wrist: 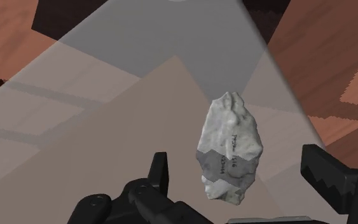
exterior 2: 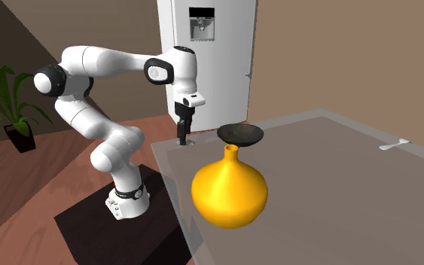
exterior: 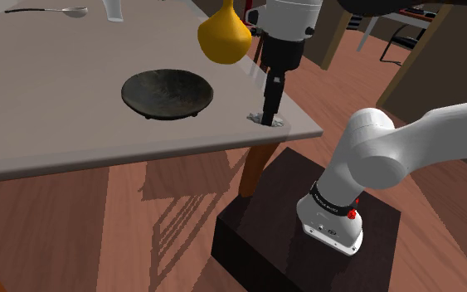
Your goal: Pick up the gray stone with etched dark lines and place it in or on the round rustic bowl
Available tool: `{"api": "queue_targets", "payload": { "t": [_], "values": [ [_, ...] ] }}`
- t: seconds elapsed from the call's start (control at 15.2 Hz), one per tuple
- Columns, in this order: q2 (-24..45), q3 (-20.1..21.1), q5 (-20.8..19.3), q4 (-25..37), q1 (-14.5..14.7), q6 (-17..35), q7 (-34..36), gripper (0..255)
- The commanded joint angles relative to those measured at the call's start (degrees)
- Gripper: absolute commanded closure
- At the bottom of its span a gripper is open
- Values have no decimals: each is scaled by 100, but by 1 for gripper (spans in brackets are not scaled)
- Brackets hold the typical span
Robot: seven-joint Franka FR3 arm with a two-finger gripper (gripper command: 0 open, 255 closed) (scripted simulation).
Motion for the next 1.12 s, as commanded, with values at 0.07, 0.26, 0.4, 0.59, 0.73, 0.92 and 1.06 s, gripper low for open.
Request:
{"api": "queue_targets", "payload": {
  "t": [0.07,0.26,0.4,0.59,0.73,0.92,1.06],
  "values": [
    [-45,28,29,-212,16,168,-3,0],
    [-45,28,29,-212,16,168,-3,0],
    [-45,28,29,-212,16,168,-3,0],
    [-45,28,29,-212,16,168,-3,255],
    [-44,31,32,-208,17,165,1,255],
    [-54,24,27,-209,16,156,-4,255],
    [-28,28,28,-203,12,176,-4,255]
  ]
}}
